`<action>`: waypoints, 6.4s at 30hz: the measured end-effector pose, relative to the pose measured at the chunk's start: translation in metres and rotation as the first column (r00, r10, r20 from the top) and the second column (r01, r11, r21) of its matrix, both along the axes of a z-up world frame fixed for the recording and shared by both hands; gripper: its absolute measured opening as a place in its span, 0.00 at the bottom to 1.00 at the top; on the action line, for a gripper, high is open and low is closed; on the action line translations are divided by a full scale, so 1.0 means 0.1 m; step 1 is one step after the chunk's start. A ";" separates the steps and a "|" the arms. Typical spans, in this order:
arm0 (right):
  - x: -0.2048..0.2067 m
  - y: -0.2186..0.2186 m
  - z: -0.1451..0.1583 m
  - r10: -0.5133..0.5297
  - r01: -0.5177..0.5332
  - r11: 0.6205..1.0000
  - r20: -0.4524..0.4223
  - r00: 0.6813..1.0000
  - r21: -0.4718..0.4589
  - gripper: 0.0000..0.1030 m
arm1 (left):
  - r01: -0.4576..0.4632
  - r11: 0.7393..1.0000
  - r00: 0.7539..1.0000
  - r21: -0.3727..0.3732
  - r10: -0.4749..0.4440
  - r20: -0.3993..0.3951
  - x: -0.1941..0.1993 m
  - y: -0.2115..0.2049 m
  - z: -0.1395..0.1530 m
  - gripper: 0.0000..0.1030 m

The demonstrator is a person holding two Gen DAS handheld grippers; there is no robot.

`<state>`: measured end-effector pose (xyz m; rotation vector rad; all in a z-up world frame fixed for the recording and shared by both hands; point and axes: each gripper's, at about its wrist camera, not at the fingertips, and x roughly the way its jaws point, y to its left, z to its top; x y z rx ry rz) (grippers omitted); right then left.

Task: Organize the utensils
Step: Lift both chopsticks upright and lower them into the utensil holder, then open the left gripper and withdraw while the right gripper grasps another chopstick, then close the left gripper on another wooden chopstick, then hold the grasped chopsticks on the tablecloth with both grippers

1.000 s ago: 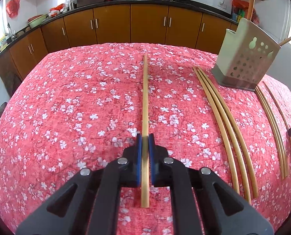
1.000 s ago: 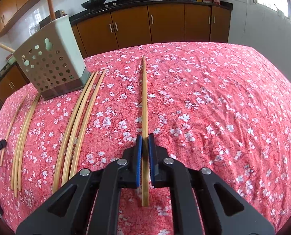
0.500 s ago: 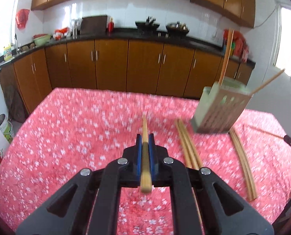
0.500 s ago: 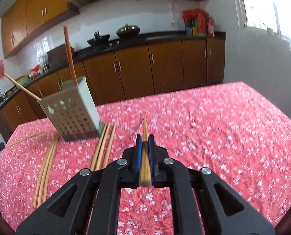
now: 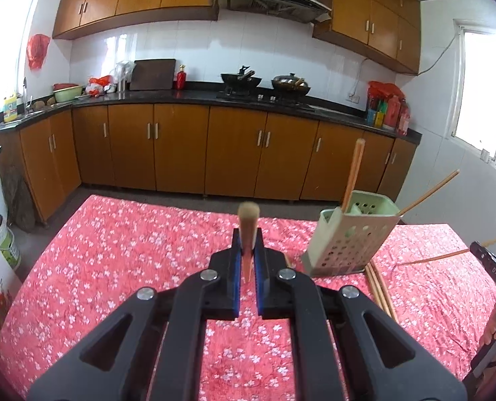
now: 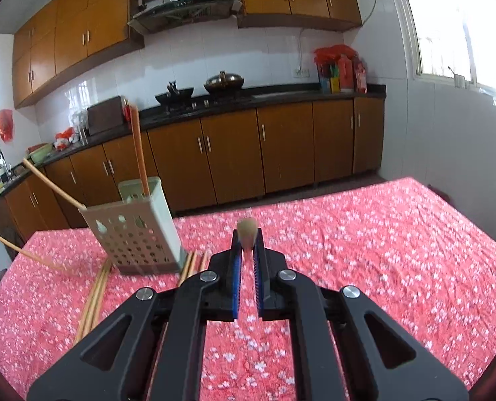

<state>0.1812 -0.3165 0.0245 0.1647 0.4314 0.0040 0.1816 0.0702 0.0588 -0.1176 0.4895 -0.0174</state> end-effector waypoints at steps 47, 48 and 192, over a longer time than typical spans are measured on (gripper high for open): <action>0.68 0.71 0.67 0.118 -0.143 0.983 0.202 0.972 0.112 0.08 | 0.096 0.990 0.978 -0.104 -0.074 0.194 1.02 -0.87 0.71 0.16; 0.67 0.71 0.69 0.119 -0.143 0.984 0.205 0.972 0.110 0.10 | 0.094 0.990 0.978 -0.107 -0.071 0.197 1.00 -0.85 0.72 0.19; 0.39 0.31 -1.32 0.090 -0.080 0.996 -0.425 0.901 0.040 0.08 | -0.035 0.999 0.922 0.027 0.043 -0.385 0.42 -0.05 -1.54 0.10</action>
